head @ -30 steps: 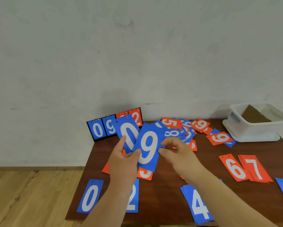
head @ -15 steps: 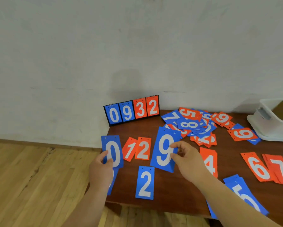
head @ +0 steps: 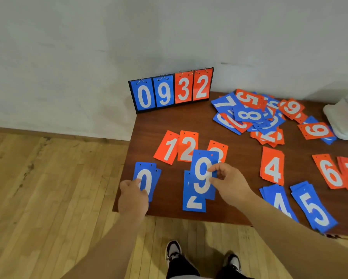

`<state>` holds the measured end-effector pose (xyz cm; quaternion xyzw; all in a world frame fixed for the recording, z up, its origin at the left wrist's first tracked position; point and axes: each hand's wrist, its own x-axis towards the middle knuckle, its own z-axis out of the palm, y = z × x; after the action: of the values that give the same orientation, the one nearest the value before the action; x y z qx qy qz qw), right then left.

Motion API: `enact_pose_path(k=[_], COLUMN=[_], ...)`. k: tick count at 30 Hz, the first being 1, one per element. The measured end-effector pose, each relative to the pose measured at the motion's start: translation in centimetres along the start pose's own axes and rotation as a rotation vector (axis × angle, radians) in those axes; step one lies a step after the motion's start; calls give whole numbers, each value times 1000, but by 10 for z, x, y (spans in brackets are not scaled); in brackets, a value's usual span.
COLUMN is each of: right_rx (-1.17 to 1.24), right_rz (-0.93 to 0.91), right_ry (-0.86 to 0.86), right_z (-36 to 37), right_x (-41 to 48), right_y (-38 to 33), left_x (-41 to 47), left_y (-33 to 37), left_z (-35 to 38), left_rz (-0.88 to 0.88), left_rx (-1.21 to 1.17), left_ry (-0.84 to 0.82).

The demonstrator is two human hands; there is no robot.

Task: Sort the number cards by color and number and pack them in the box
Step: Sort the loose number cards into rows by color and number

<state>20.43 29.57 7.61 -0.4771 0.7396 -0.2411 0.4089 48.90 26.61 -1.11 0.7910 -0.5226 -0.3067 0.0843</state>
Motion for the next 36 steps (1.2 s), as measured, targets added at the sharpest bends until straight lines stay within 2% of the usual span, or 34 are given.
enact_pose_path(k=[8, 14, 18, 26, 31, 36], right_rx=[51, 35, 21, 30, 22, 33], right_rz=[65, 77, 132, 265, 364, 465], right_ry=[-18, 73, 157, 350, 443, 473], right_z=[0, -49, -113, -275, -386, -475], right_x=[5, -7, -28, -77, -97, -94], right_y=[6, 37, 84, 238, 347, 417], left_x=[-4, -40, -68, -152, -216, -260], left_y=[6, 78, 143, 272, 343, 398], left_z=[-7, 7, 43, 152, 226, 276], left_rz=[32, 399, 652, 865, 862, 828], left_rx=[76, -22, 149, 478, 542, 540], left_ry=[0, 37, -36, -63, -88, -96])
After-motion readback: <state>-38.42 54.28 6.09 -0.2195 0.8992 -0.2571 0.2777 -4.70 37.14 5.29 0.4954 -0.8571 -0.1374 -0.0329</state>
